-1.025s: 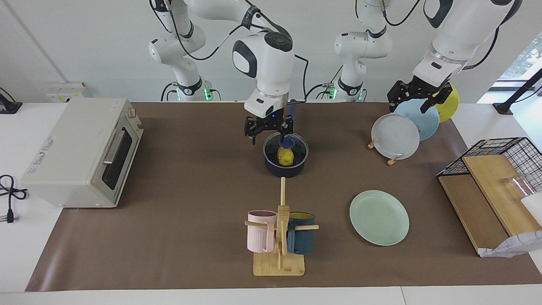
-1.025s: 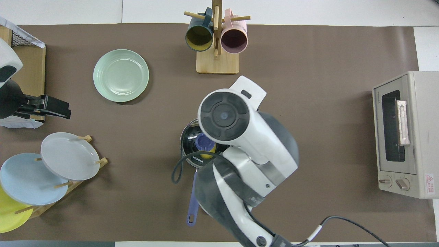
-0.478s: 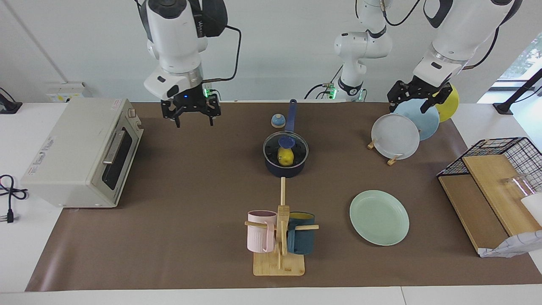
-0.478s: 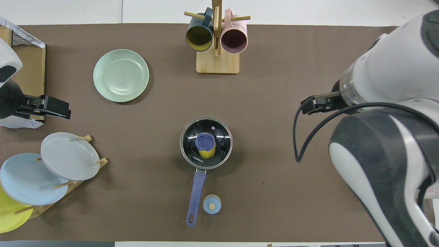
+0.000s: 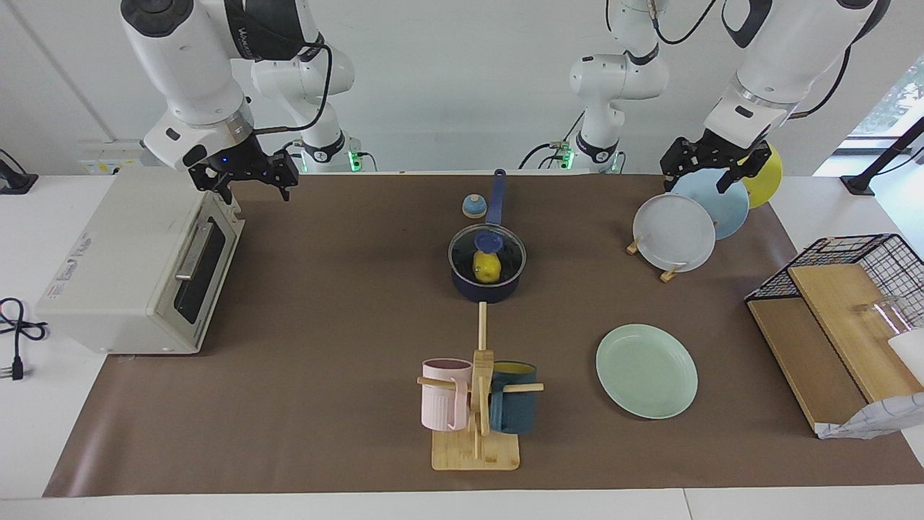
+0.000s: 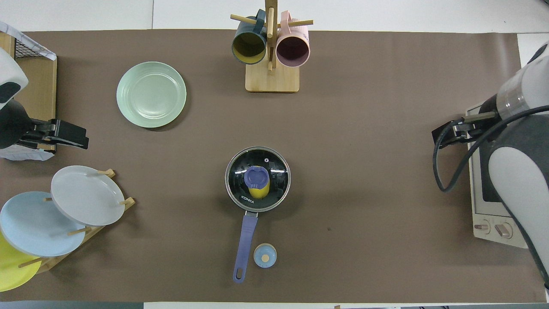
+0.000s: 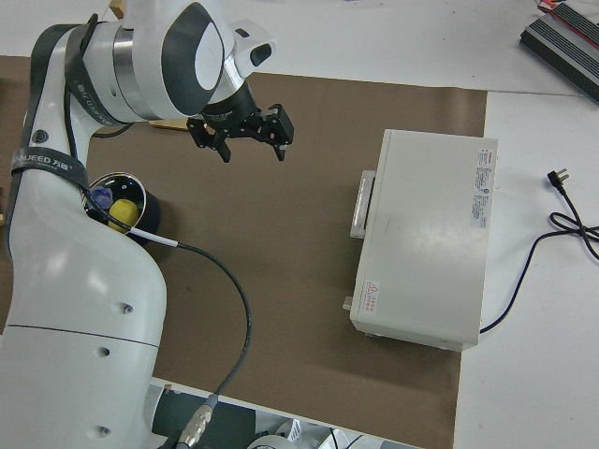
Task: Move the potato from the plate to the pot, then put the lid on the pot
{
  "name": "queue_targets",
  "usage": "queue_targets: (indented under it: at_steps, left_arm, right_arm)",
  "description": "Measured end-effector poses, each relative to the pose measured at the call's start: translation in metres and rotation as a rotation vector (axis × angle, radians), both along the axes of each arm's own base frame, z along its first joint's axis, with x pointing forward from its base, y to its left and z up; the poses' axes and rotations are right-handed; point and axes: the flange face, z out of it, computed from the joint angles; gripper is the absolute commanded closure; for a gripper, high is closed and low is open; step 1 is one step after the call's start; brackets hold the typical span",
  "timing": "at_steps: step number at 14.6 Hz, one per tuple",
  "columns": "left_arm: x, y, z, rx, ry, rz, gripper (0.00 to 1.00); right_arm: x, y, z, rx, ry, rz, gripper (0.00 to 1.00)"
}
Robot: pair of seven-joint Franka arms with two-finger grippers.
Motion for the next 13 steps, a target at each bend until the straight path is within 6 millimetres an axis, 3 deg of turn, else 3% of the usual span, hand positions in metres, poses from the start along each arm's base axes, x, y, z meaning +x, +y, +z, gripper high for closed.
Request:
queue_targets:
  at_steps: [9,13]
  left_arm:
    - [0.000,0.000,0.000,0.000,0.000,0.000,0.00]
    - [0.000,0.000,0.000,0.000,0.000,0.000,0.00]
  right_arm:
    - [-0.006,-0.044,-0.012,0.010,0.010,-0.011,0.00]
    - [-0.006,-0.050,-0.012,0.010,0.010,-0.022,0.00]
